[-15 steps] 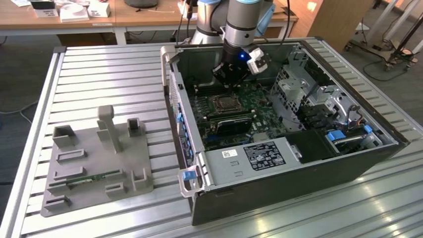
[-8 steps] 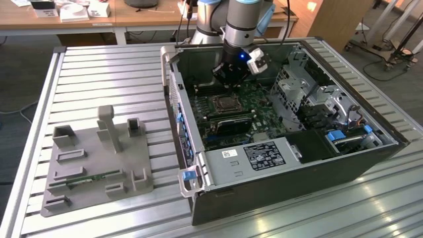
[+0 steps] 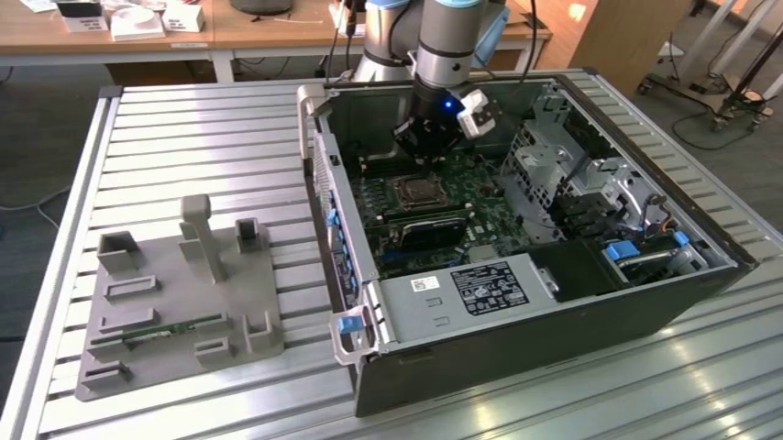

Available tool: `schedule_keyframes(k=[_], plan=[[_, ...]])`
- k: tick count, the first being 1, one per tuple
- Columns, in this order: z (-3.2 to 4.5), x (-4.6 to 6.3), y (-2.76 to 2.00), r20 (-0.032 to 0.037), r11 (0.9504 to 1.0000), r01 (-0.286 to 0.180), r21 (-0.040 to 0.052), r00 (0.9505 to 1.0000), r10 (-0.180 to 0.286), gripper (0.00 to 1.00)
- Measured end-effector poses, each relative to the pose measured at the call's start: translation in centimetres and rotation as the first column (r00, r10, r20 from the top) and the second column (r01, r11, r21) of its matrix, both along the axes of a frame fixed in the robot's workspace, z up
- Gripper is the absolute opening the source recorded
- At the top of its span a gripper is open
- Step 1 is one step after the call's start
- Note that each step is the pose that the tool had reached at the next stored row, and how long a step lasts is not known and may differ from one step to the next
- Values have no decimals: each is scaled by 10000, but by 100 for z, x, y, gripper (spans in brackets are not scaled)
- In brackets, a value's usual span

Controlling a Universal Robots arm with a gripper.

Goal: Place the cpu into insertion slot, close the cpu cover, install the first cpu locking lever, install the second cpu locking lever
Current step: 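Install the first cpu locking lever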

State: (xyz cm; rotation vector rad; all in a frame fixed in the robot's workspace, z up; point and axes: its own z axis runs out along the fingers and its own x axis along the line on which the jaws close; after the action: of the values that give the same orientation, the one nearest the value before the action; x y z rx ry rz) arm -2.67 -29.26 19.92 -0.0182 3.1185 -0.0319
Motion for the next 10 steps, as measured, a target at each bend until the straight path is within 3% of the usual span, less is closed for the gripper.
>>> schedule_keyframes(k=[10], plan=[[-29, 0, 1, -1, 10000, 11, -24, 10000, -11, 10]])
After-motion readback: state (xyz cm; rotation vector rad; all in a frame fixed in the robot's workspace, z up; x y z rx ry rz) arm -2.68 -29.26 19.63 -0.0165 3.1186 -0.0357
